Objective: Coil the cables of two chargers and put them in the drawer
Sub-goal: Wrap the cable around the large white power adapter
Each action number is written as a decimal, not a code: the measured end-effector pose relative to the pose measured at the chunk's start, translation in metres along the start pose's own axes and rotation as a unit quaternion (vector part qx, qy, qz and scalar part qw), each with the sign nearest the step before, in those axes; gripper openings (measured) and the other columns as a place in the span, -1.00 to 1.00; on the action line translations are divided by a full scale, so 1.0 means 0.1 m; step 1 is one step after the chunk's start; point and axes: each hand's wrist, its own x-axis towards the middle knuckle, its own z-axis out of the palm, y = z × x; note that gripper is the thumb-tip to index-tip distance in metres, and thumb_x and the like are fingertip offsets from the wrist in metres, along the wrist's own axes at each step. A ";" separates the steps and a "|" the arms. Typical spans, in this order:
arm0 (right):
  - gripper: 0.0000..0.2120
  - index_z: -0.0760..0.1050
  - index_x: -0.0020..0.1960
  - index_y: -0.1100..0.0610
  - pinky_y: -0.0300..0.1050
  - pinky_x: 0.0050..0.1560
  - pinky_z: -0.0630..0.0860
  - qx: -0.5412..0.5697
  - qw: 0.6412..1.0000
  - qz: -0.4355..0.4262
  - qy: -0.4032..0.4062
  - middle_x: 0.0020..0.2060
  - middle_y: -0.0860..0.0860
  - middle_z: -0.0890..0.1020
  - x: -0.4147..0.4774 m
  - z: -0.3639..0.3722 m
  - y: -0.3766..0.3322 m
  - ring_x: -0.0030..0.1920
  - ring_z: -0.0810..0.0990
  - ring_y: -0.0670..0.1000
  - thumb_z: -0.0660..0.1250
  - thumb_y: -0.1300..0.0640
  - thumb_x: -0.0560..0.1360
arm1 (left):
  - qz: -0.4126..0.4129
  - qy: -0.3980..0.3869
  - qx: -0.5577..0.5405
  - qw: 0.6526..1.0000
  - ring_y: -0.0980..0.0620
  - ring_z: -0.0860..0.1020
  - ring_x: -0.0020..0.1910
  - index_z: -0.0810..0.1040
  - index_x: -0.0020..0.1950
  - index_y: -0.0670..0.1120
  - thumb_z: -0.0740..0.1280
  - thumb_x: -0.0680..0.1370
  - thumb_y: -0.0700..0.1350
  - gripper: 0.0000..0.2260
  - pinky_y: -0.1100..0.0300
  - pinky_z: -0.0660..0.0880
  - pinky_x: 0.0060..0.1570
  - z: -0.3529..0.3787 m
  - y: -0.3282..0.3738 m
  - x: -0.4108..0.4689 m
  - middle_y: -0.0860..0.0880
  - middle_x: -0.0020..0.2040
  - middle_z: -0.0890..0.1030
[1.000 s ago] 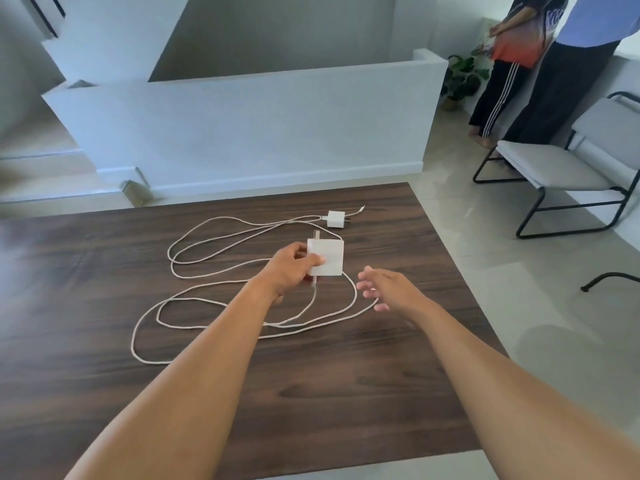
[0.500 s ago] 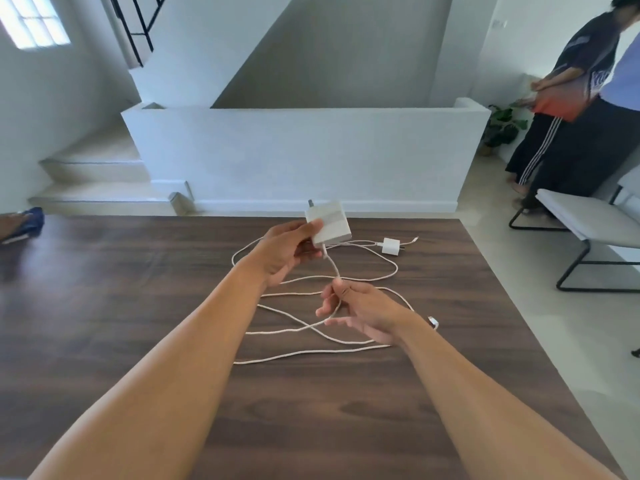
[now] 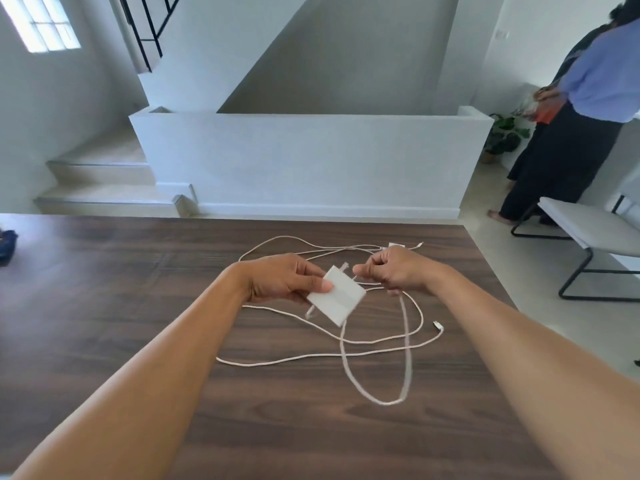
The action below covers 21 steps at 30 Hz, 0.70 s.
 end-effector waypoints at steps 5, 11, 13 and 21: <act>-0.72 0.62 -0.09 0.17 -0.27 -0.46 0.33 -0.020 1.000 -0.012 -0.001 -0.63 -0.16 0.37 -0.05 0.04 -0.34 -0.54 0.29 -0.12 0.27 -0.01 0.59 | -0.020 0.056 0.036 0.998 -0.03 0.59 0.04 0.58 0.24 -0.22 0.36 0.55 -0.10 -0.69 0.03 0.54 0.19 0.03 -0.08 -0.03 -0.25 0.13 0.63; -0.72 0.59 -0.19 0.21 -0.27 -0.46 0.24 -0.110 0.989 -0.056 0.079 -0.51 -0.06 0.36 -0.08 0.28 -0.59 -0.54 0.28 -0.15 0.29 0.05 0.57 | -0.008 0.193 0.080 0.978 0.17 0.53 -0.42 0.59 -0.21 -0.12 0.32 0.58 -0.06 -0.78 0.35 0.50 -0.28 0.07 -0.08 -0.02 -0.05 -0.31 0.58; -0.72 0.59 -0.17 0.22 -0.21 -0.37 0.29 -0.121 0.983 -0.083 0.111 -0.47 -0.04 0.45 -0.12 0.37 -0.65 -0.45 0.36 -0.10 0.26 0.06 0.58 | -0.010 0.237 0.086 0.968 0.15 0.52 -0.44 0.59 -0.22 -0.12 0.33 0.57 -0.03 -0.77 0.36 0.46 -0.31 0.05 -0.08 -0.01 -0.02 -0.33 0.59; -0.76 0.61 0.19 0.13 -0.51 -0.21 0.34 -0.105 0.962 -0.184 0.170 -0.18 -0.06 0.69 -0.38 0.80 -0.58 -0.29 0.53 -0.25 0.26 0.13 0.59 | -0.009 0.345 -0.150 0.927 -0.06 0.57 -0.16 0.58 0.09 -0.34 0.34 0.57 -0.05 -0.66 0.21 0.59 -0.24 -0.04 -0.24 0.03 -0.22 -0.07 0.62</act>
